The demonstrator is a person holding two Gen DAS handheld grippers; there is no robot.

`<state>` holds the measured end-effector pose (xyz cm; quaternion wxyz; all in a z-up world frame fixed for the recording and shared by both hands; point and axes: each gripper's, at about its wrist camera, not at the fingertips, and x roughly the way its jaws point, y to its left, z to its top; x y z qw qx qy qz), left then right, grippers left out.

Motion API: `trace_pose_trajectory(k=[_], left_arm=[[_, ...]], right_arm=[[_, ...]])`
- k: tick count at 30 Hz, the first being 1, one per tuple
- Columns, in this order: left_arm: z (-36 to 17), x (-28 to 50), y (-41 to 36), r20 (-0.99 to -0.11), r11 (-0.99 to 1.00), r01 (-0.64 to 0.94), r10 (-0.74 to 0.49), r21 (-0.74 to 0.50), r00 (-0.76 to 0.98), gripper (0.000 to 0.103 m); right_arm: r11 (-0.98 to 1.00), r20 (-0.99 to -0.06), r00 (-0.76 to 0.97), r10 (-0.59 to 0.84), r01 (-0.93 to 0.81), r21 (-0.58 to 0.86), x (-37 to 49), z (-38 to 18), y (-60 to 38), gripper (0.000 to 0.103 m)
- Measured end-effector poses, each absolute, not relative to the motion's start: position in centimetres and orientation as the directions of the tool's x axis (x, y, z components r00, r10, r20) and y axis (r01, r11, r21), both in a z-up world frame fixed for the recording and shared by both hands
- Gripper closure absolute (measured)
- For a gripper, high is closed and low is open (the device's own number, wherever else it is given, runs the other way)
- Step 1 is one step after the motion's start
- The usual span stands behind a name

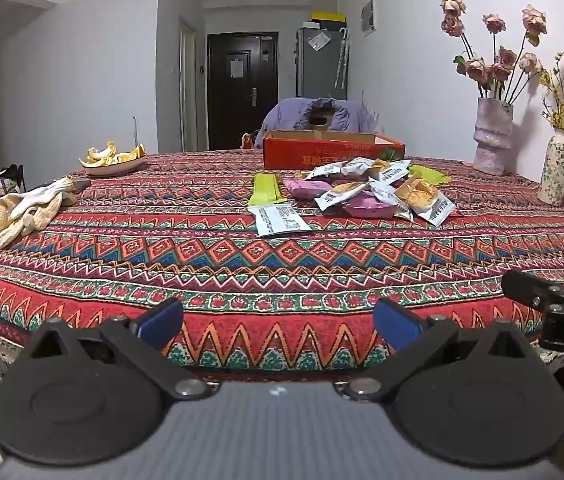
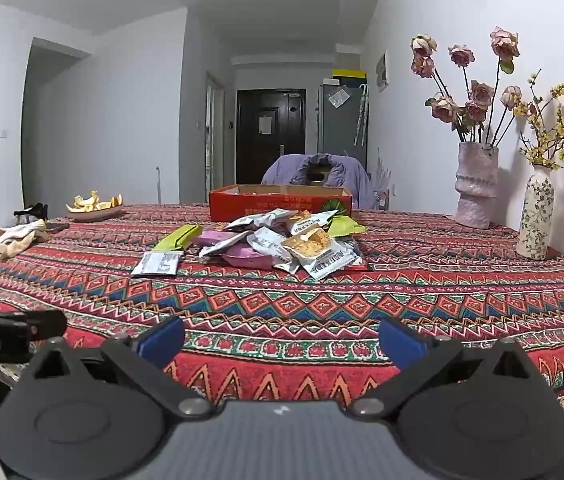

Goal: Organize snacks

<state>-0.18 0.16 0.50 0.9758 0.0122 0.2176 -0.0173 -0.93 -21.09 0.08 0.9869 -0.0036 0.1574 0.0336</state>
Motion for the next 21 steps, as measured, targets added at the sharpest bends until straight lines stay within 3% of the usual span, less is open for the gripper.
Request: trace_pose_trajectory(k=[21], left_arm=[[0.88, -0.57, 0.19, -0.407, 0.999, 0.029, -0.015, 0.028, 0.913, 0.0]], right_arm=[[0.998, -0.306, 0.95, 0.063, -0.064, 0.004, -1.1, 0.4, -21.35, 0.0]])
